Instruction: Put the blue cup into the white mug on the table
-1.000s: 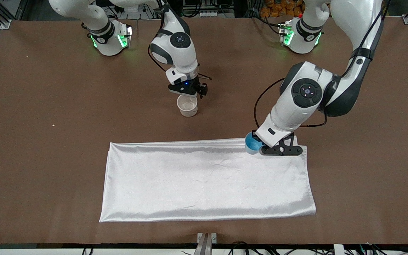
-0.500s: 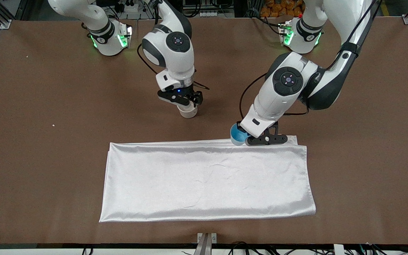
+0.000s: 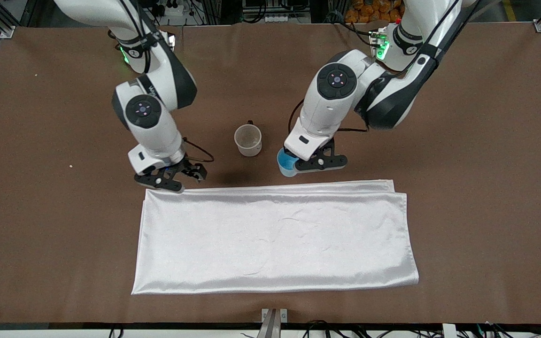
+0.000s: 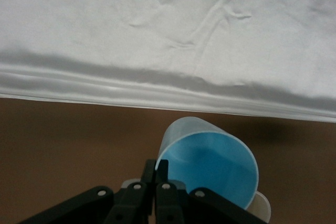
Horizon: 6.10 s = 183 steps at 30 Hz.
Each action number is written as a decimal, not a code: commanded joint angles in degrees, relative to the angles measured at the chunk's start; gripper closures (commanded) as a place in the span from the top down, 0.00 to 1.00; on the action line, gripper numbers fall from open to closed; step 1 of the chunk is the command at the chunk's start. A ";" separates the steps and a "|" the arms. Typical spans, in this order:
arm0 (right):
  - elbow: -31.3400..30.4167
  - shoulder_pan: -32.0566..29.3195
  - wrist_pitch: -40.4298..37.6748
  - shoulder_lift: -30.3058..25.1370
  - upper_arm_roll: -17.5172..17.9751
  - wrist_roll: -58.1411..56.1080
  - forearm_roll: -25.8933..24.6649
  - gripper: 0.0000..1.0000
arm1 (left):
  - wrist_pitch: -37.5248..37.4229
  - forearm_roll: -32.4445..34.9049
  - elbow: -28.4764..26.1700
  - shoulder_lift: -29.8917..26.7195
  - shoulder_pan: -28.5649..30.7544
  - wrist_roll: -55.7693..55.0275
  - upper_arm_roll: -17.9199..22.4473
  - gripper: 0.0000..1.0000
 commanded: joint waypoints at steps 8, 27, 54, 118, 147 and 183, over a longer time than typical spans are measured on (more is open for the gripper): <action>1.20 -11.96 -0.04 2.49 0.97 -18.89 -0.31 1.00 | -0.80 0.38 1.61 0.97 -5.56 -9.05 0.15 0.00; 0.76 -16.53 -0.13 2.58 0.97 -30.05 -0.31 1.00 | -0.10 0.47 1.70 4.66 -14.09 -16.00 0.15 0.00; -7.13 -20.23 -0.22 -5.23 1.32 -39.64 8.83 1.00 | 2.36 1.09 1.61 9.32 -17.78 -17.41 0.59 0.00; 12.71 -23.92 -31.07 -20.10 1.15 -48.43 7.87 1.00 | -16.27 -4.01 2.58 -17.21 10.24 15.71 3.23 1.00; 17.55 -23.30 -40.30 -20.27 1.58 -42.82 5.67 1.00 | -23.39 -8.67 0.91 -23.99 15.00 50.79 20.63 1.00; 17.90 -23.65 -42.85 -20.10 1.15 -40.52 7.78 1.00 | -17.77 -9.28 -9.55 -31.81 18.43 52.02 20.98 1.00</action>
